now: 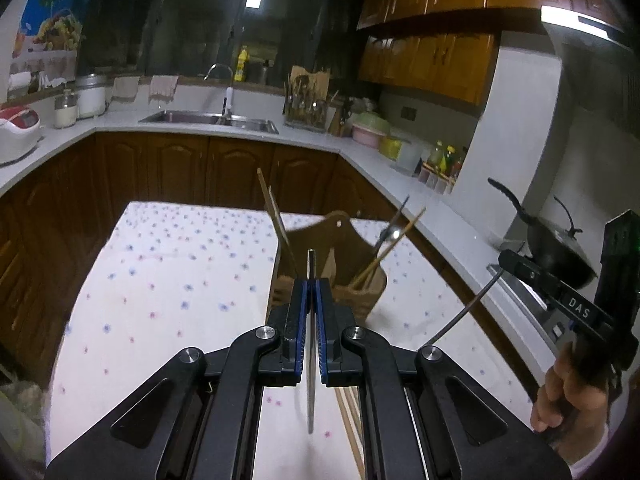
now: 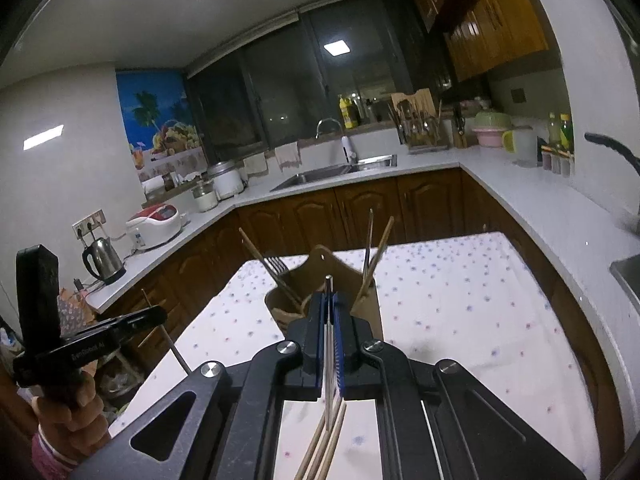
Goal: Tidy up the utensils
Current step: 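Lift the metal chopstick with the left tool while the right tool carries its chopstick to the holder, then open the left tool over the holder while the right tool releases its chopstick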
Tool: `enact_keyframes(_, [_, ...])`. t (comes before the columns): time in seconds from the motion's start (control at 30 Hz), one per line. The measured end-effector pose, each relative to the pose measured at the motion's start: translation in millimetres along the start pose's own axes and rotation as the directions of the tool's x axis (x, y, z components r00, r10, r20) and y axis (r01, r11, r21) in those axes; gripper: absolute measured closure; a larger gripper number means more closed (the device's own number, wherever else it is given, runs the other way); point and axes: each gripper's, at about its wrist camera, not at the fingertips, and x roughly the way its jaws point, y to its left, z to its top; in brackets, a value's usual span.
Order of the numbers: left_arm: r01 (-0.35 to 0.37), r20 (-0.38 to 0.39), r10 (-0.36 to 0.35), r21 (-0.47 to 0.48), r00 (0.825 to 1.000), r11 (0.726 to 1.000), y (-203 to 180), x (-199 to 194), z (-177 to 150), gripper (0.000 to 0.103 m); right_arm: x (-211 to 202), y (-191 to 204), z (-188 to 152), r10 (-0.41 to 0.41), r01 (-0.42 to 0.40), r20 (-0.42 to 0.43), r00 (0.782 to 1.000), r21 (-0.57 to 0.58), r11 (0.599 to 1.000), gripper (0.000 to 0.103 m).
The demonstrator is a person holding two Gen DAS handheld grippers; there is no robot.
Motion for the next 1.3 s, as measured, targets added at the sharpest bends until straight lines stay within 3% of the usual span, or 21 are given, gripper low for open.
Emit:
enact_keyframes(0.37, [-0.025, 0.128, 0.027, -0.018, 0.991, 1.000, 0, 12, 71, 0.099, 11, -6, 54, -0.012, 0.009, 0.132, 0.991, 0.021, 1.000, 0.099])
enact_keyframes(0.63, [-0.059, 0.202, 0.077, -0.096, 0.976, 0.994, 14, 48, 107, 0.099, 34, -14, 81, -0.039, 0.031, 0.193, 0.980, 0.046, 0.998, 0.099])
enact_keyframes(0.9, [-0.090, 0.154, 0.115, -0.161, 0.981, 0.983, 34, 102, 83, 0.099, 67, -15, 69, -0.075, 0.072, 0.169, 0.983, 0.022, 0.997, 0.099])
enact_keyframes(1.3, [-0.103, 0.042, 0.112, -0.173, 0.993, 0.980, 46, 132, 39, 0.098, 117, -32, 21, -0.075, 0.075, -0.005, 0.997, 0.062, 0.995, 0.098])
